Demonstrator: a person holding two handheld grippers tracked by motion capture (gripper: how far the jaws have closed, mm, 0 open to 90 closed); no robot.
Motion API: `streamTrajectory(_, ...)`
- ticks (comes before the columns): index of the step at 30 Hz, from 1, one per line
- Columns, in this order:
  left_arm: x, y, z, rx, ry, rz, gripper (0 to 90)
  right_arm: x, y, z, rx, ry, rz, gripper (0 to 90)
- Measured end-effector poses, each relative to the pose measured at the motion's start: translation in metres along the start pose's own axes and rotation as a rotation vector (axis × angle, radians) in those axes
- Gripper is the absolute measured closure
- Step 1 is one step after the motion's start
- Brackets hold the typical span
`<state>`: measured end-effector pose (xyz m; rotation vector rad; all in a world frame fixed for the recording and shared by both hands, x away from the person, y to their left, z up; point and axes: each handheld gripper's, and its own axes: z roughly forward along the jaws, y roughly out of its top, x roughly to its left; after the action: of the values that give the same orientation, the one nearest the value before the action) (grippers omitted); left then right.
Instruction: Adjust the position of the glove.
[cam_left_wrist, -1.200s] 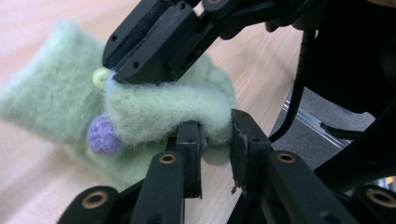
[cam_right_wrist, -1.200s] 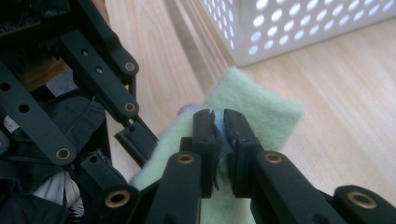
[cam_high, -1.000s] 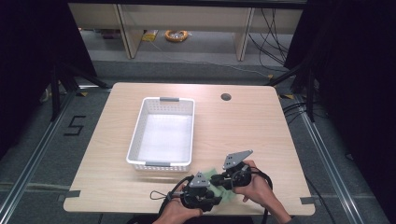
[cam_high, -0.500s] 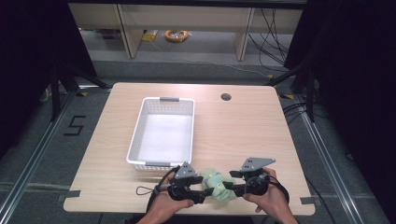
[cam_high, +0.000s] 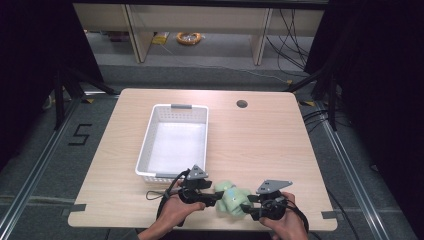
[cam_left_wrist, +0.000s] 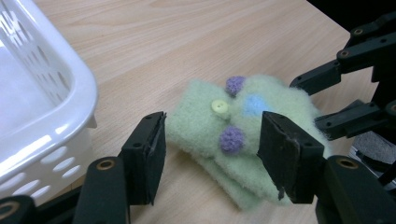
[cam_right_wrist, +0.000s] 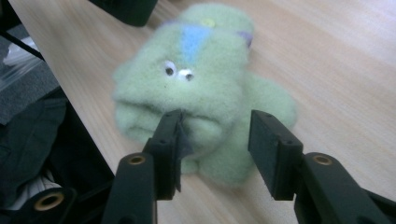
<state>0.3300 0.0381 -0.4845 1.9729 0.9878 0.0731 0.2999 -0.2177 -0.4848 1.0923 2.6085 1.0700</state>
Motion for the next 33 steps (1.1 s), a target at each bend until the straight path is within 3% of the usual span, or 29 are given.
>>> streamTrajectory(2, 0.003, 0.0, 0.001, 0.017, -0.005, 0.009, 40.4, -0.002, 0.0, 0.002, 0.018, 0.013, -0.014, 70.1)
streamTrajectory(3, 0.003, 0.0, 0.001, 0.017, -0.005, 0.009, 40.5, -0.002, 0.0, 0.002, 0.018, 0.013, -0.014, 70.1)
streamTrajectory(4, 0.003, 0.0, 0.002, 0.008, -0.005, 0.002, 40.5, -0.002, -0.001, 0.003, -0.007, 0.018, -0.073, 79.2)
streamTrajectory(6, 0.005, -0.001, 0.002, 0.028, 0.001, 0.022, 40.4, 0.0, 0.002, -0.002, -0.006, 0.025, -0.102, 82.1)
streamTrajectory(7, 0.003, -0.001, 0.003, 0.021, 0.007, 0.002, 40.4, 0.0, 0.002, -0.002, -0.006, 0.025, -0.102, 82.1)
streamTrajectory(8, 0.006, 0.0, 0.002, 0.032, 0.0, 0.023, 40.3, 0.0, 0.004, -0.009, -0.011, 0.019, -0.14, 82.7)
streamTrajectory(9, 0.006, 0.0, 0.002, 0.032, 0.0, 0.023, 40.2, -0.001, 0.004, -0.012, -0.027, 0.03, -0.149, 82.8)
streamTrajectory(11, 0.007, 0.0, 0.004, 0.023, -0.002, 0.004, 40.1, -0.002, 0.005, -0.016, -0.035, 0.041, -0.156, 82.9)
streamTrajectory(12, 0.006, 0.0, 0.006, 0.025, -0.01, -0.006, 40.1, -0.006, 0.004, -0.019, -0.044, 0.07, -0.163, 82.9)
streamTrajectory(14, 0.006, 0.001, 0.007, 0.027, -0.008, -0.008, 40.4, -0.009, 0.004, -0.019, -0.046, 0.076, -0.162, 82.9)
streamTrajectory(17, 0.004, 0.002, 0.013, 0.056, -0.036, 0.017, 40.9, -0.014, 0.0, -0.015, -0.02, 0.083, -0.135, 82.8)
streamTrajectory(18, 0.003, 0.0, 0.017, 0.047, -0.044, 0.002, 41.1, -0.016, -0.001, -0.013, -0.019, 0.08, -0.128, 82.8)
streamTrajectory(19, 0.006, 0.001, 0.019, 0.074, -0.07, -0.008, 41.3, -0.017, -0.004, -0.011, -0.007, 0.078, -0.118, 82.7)
streamTrajectory(21, 0.007, 0.001, 0.02, 0.077, -0.077, -0.026, 42.7, -0.019, -0.004, -0.01, -0.005, 0.082, -0.132, 82.7)
streamTrajectory(22, 0.01, 0.0, 0.023, 0.078, -0.103, -0.034, 43.9, -0.018, -0.006, -0.009, -0.003, 0.073, -0.111, 82.6)
streamTrajectory(24, 0.009, -0.001, 0.024, 0.086, -0.12, -0.03, 48.1, -0.016, -0.006, -0.008, 0.013, 0.079, -0.095, 82.7)
streamTrajectory(26, 0.01, -0.002, 0.023, 0.091, -0.119, -0.026, 55.5, -0.017, -0.006, -0.006, -0.006, 0.067, -0.108, 82.7)
streamTrajectory(27, 0.01, -0.003, 0.023, 0.093, -0.119, -0.016, 55.5, -0.017, -0.006, -0.007, 0.015, 0.067, -0.108, 82.7)
streamTrajectory(28, 0.011, -0.004, 0.023, 0.089, -0.112, -0.019, 63.1, -0.016, -0.007, -0.005, -0.009, 0.065, -0.098, 82.7)
streamTrajectory(29, 0.012, -0.004, 0.023, 0.086, -0.121, -0.029, 63.1, -0.016, -0.007, -0.005, -0.009, 0.065, -0.098, 82.7)
streamTrajectory(30, 0.011, -0.004, 0.02, 0.064, -0.093, -0.037, 75.1, -0.017, -0.006, -0.006, -0.005, 0.068, -0.1, 82.8)
streamTrajectory(33, 0.011, -0.002, 0.016, 0.057, -0.111, -0.027, 81.6, -0.014, -0.006, -0.008, -0.028, 0.07, -0.081, 83.0)
